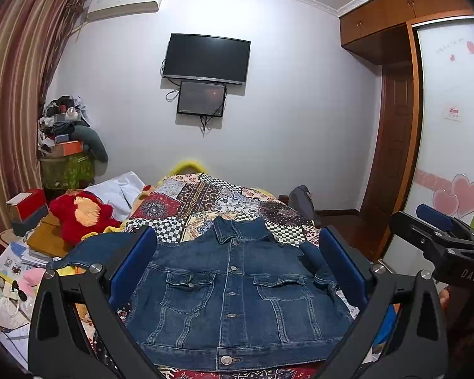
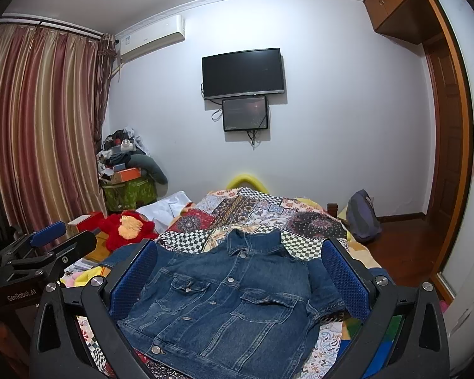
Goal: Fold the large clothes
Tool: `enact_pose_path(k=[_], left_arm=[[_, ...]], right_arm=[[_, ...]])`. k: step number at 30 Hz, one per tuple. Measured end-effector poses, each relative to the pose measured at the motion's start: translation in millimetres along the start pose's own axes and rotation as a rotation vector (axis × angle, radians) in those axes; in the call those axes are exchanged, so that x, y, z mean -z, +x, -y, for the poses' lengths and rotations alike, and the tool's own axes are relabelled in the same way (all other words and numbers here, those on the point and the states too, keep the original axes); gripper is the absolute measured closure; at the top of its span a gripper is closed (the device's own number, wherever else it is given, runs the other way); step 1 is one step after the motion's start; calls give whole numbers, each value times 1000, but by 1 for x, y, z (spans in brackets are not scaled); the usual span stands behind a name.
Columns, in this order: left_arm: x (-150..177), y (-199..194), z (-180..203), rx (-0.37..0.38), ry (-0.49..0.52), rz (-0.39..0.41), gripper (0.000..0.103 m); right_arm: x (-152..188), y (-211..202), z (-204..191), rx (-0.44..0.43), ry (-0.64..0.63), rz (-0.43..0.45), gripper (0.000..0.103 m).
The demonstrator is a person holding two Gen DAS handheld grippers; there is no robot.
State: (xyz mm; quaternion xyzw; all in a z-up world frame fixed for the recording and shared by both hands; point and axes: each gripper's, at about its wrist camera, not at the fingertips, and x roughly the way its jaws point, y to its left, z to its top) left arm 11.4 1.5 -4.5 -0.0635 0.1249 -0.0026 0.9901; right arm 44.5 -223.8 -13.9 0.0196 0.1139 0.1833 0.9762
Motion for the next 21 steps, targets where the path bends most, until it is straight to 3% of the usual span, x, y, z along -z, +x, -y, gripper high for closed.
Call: enact_pose_path(k=[21], left_arm=[[1,6,-3,-4,-3,-13,0]], right_arm=[[-7,0,0,-1,3,-10,0]])
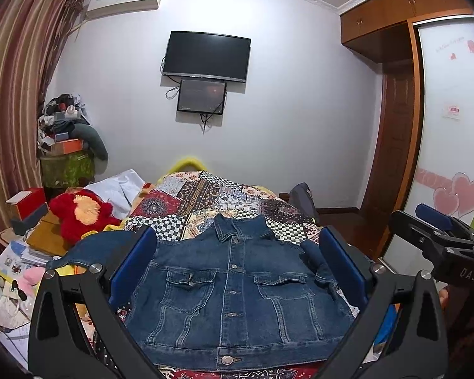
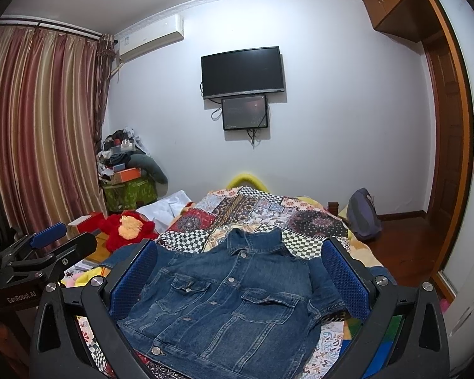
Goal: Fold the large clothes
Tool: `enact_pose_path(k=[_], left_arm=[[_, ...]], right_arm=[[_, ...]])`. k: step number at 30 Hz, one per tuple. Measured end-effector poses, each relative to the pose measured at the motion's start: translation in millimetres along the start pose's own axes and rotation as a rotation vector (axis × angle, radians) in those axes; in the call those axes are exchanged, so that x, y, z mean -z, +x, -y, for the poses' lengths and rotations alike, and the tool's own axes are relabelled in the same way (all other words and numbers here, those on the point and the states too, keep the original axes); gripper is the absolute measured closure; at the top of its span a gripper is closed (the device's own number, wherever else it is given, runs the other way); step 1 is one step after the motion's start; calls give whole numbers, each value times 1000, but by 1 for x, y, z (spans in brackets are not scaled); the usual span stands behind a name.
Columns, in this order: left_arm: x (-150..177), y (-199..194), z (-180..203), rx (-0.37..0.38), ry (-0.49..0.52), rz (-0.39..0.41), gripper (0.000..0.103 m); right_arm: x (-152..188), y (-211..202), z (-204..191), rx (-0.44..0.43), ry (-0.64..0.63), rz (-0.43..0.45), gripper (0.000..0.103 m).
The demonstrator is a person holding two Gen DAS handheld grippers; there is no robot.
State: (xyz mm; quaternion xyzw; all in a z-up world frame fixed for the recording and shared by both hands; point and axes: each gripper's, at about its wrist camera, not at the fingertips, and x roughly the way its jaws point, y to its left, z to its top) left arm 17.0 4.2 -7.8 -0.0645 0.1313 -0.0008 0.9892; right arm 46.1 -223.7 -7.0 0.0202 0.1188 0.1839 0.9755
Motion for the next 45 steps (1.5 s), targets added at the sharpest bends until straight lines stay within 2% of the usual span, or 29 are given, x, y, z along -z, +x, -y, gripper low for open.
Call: enact_pose_path(k=[9,16,20,26,30,32,36,40,43,45], left_arm=[[4,18,-16,-12,9,-28,0],[3,56,-52,-70,-2,-58,0],[7,95,-89,-170,-24,-98,0],[28,167,-169,-287,-99,-234,0],[47,202,-222,-325,-166,-334,0],[61,214,-247,-338,-204,-384,0],[88,230,-285,-313,-282,-477,0],[118,251,-312,-210,-416,-613,0],[137,261,-330,-145,-534,-648,0],[142,264,-335,-126,-567,-640,5]], right_arm=[[0,26,-5,-5,-2,-44,0],[-1,82,-23,-11,-47,-107,0],[1,132,-36,-21,-68,-160,0],[-3,216,-48,-13,-62,-217,0],[-3,271,-56,9,-109,-295,0],[5,301,-60,-12,-141,-347,0],[34,353,-64,-53,-171,-464,0],[64,390,-68,-68,-198,-566,0],[87,414,-66,-102,-190,-652,0],[104,428,-64,-133,-162,-720,0]])
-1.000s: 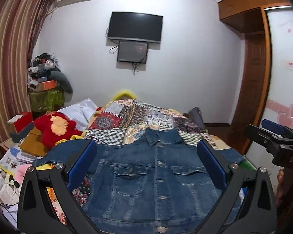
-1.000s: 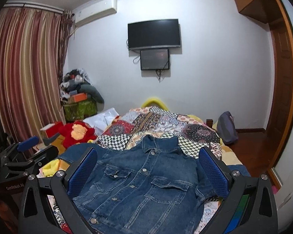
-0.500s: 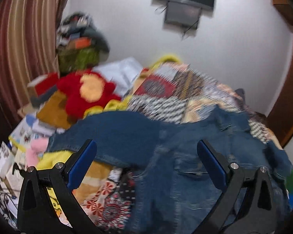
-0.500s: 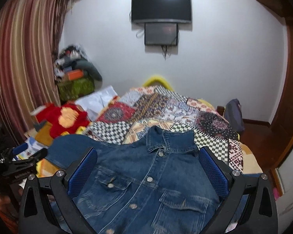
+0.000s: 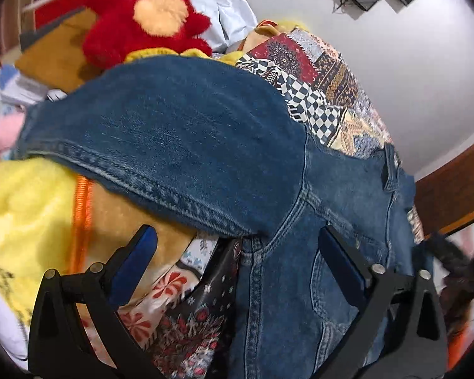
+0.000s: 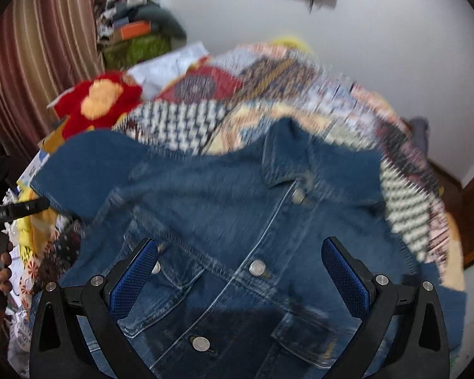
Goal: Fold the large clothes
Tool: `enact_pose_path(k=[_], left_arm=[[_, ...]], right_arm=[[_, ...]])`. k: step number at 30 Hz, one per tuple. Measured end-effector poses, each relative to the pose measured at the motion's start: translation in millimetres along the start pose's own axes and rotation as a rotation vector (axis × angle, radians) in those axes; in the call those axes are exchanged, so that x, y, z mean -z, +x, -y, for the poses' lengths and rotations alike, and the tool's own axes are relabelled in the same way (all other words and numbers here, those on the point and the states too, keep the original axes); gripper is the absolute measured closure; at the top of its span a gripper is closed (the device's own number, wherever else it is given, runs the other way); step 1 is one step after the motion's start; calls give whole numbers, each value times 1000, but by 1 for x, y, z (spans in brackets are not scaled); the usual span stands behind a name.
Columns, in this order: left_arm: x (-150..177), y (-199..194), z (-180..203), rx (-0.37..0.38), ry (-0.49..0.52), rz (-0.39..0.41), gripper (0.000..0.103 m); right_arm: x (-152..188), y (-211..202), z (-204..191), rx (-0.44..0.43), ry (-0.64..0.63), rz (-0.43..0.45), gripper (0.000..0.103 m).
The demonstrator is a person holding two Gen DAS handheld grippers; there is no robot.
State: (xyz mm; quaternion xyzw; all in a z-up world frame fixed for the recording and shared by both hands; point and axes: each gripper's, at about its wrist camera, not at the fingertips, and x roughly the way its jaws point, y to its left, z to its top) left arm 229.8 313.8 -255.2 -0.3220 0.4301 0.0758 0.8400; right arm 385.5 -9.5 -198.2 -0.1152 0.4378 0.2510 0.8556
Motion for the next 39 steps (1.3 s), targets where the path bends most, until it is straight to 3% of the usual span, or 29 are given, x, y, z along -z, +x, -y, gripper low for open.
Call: enact_pose_path(k=[4,8,10,13,15,16,18,22,27,29,32,39], left_arm=[[-9,4,-3,18,-13,28,20],[-26,7,-6,-14,-1,73,30],[-34,10,-9,-54,-5,105,39],[-45,12,-6,-142,-1,132,63],[-48,11,9,-254,94,154,78],[-48,9,19,-311,151,168,80],[-46,-1,38,-354,226,209,85],[-43,-30,83,-361,350,288,89],[-24,-54,146,-244,493,359,93],[-16,-46,170,-198,531,331,93],[-9,-16,183,-147,518,212,93],[27,67,154,-109,350,-117,91]], right_arm=[[9,22,7,-81,59,-73,0],[14,32,10,-117,88,-102,0],[14,32,11,-130,93,-106,0],[14,26,11,-145,97,-100,0],[13,16,13,-157,104,-85,0],[12,12,14,-157,107,-79,0],[12,-1,17,-156,112,-54,0],[15,-30,29,-146,114,-5,0],[21,-65,43,-122,107,53,0],[25,-76,49,-117,105,68,0],[31,-95,57,-106,104,95,0],[51,-129,82,-106,152,144,0]])
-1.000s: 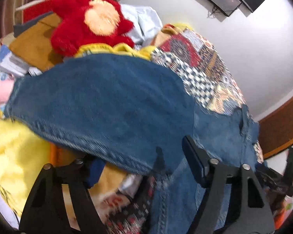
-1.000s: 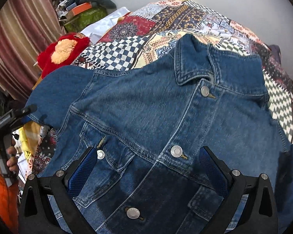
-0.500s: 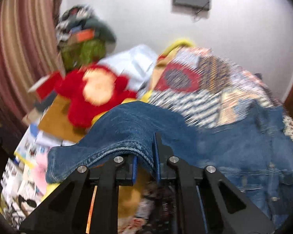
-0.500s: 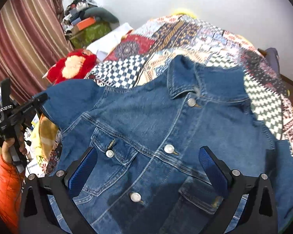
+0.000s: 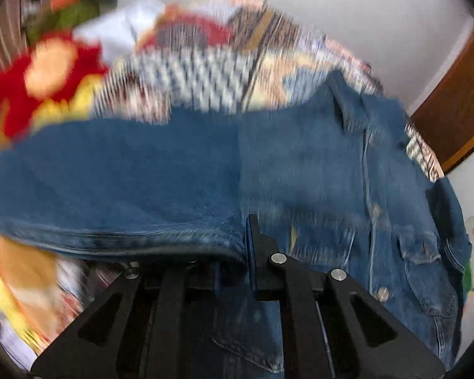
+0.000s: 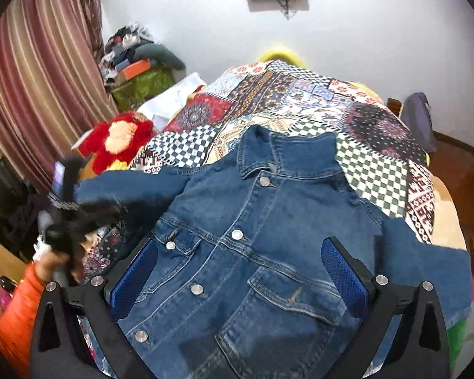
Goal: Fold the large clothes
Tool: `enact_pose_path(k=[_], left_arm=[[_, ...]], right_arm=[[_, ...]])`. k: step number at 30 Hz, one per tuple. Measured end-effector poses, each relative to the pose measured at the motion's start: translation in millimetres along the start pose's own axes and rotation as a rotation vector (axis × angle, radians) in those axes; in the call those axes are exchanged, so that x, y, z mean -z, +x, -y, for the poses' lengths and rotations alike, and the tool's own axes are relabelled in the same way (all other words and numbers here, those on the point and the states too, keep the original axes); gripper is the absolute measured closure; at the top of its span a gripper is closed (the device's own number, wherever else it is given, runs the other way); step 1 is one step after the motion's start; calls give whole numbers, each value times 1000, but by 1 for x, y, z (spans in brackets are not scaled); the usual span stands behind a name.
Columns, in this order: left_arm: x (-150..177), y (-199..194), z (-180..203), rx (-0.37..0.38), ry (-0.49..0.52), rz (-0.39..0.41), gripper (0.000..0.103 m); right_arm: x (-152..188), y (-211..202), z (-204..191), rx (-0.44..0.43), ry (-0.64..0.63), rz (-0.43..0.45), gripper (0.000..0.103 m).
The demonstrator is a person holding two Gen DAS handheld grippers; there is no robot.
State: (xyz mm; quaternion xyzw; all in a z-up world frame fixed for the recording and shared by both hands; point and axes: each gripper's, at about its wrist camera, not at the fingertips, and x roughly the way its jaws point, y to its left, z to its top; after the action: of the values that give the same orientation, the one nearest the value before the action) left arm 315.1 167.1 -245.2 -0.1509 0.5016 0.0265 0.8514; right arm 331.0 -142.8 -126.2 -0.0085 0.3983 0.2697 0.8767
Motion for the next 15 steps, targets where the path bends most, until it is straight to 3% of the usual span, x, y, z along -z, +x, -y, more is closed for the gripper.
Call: enact_pose_path(k=[4,6,8,12,15], left_arm=[[23,13,-5,77,-69,-97,72],[30,3,-10,88,-88,-88,54],[33,-16,-19,99,-110,-45,45],[32,-50,-50,133,-191,41,40],[28,-65,-88,204,-283,96,37]], right_arm=[[5,-11,12,13,16,9,0],[5,-13,17,24,28,13,0],[6,-12,18,26,36,15,0],[7,-5,17,17,44,6,0],[4,1,12,20,35,0,0]])
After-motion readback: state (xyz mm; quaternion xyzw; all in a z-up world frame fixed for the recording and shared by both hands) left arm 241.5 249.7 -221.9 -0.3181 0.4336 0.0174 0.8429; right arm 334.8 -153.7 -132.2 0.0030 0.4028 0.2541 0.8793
